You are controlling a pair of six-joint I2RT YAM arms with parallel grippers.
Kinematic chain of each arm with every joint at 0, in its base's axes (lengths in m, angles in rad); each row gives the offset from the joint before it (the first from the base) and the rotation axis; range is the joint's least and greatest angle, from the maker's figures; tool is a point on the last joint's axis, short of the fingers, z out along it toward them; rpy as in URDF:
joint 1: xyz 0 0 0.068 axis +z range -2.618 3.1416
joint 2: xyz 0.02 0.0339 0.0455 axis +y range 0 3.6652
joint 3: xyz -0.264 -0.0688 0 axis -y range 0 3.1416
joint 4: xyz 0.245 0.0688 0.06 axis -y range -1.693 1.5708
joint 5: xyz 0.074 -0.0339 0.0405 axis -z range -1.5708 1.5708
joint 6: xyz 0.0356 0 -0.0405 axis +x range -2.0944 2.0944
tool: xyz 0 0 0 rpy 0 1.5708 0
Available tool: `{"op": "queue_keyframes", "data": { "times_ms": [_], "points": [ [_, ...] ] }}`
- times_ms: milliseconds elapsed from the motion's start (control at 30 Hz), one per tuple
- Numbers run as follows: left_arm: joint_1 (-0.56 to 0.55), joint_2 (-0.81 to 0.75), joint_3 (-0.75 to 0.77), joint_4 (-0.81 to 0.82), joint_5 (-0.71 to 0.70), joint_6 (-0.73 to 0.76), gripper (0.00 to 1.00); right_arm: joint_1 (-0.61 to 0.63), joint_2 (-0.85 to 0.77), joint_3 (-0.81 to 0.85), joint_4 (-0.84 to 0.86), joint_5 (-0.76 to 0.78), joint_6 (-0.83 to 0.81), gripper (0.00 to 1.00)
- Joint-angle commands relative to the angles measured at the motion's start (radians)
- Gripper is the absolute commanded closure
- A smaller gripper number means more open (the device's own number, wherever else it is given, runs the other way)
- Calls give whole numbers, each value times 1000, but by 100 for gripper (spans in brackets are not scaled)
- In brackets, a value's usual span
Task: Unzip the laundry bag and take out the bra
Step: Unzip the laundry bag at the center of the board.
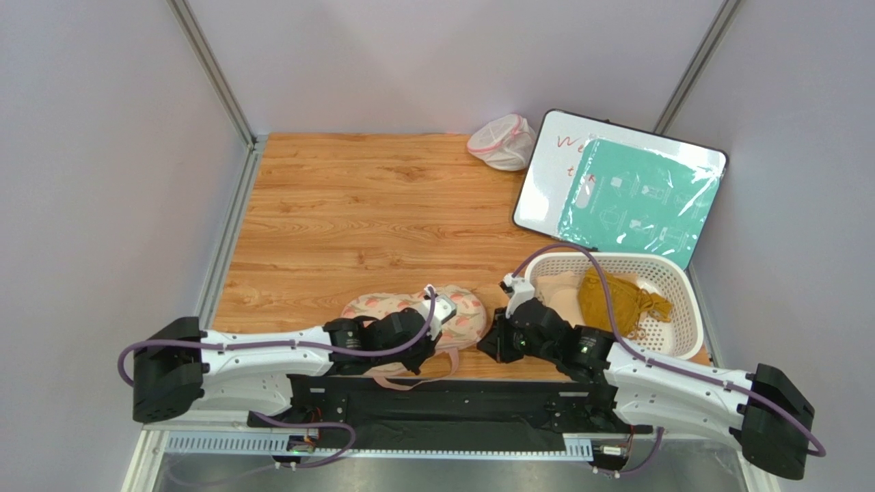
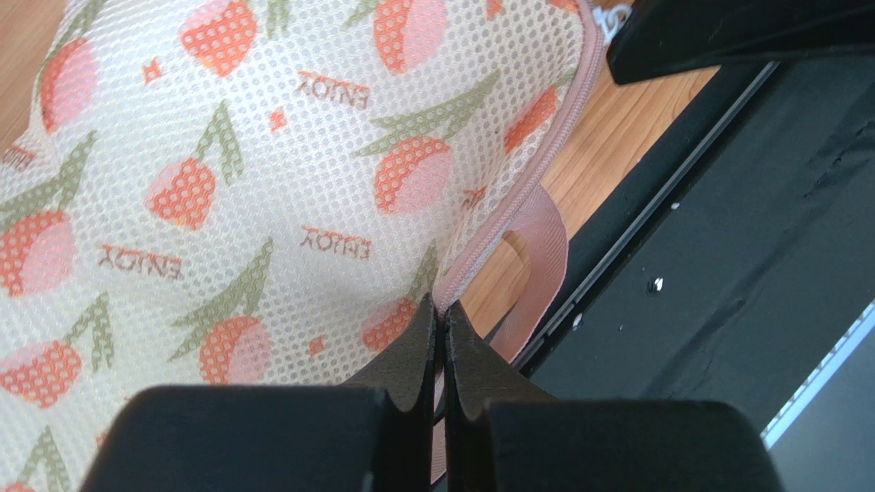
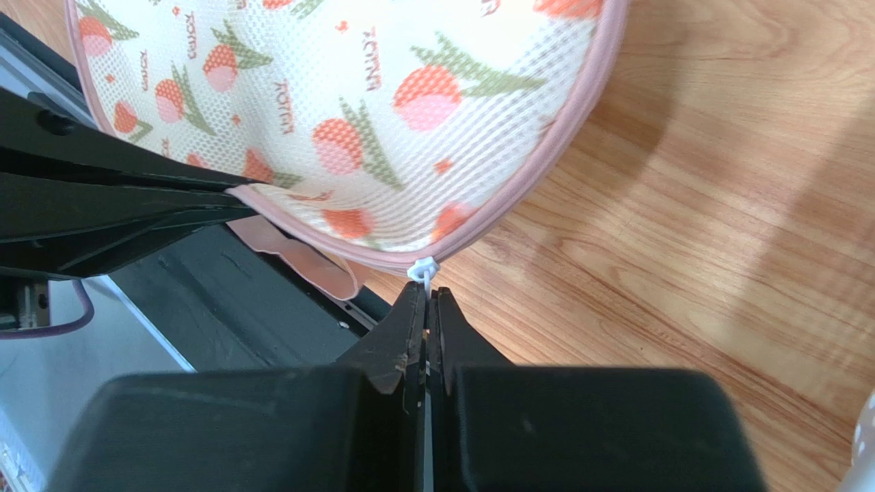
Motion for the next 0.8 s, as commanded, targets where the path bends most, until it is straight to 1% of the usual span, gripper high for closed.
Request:
{"op": "queue_keyframes", "data": {
  "times_ms": [0,233,267,300,333,367,400,500,567,700,767],
  "points": [
    [-1,-88,-42,-106,-36,-6,100,-20,-26,19,-28,42,-9,100],
    [-3,-195,-59,-170,-65,-12,100,-24,-32,16,-33,32,-10,100],
    [-1,-201,-57,-173,-65,-12,94,-24,-32,18,-33,32,-10,100],
    [-1,-205,-54,-176,-64,-10,84,-24,-32,19,-31,27,-12,100],
    [-1,-211,-45,-178,-57,-9,61,-24,-32,19,-30,25,-14,100],
    [-1,-211,-39,-179,-53,-7,50,-24,-32,21,-28,22,-12,100],
    [-3,-211,-22,-179,-50,-4,37,-23,-31,21,-28,19,-14,100],
    [-1,-200,22,-175,-36,6,28,-24,-28,19,-16,10,-9,100],
    [-3,-182,49,-164,-16,22,23,-23,-22,18,-5,1,-10,100],
    [-1,-125,127,-106,28,52,21,-23,-6,13,16,-8,-6,100],
    [-3,-71,150,-74,44,57,21,-23,1,12,25,-14,-4,100]
  ]
}}
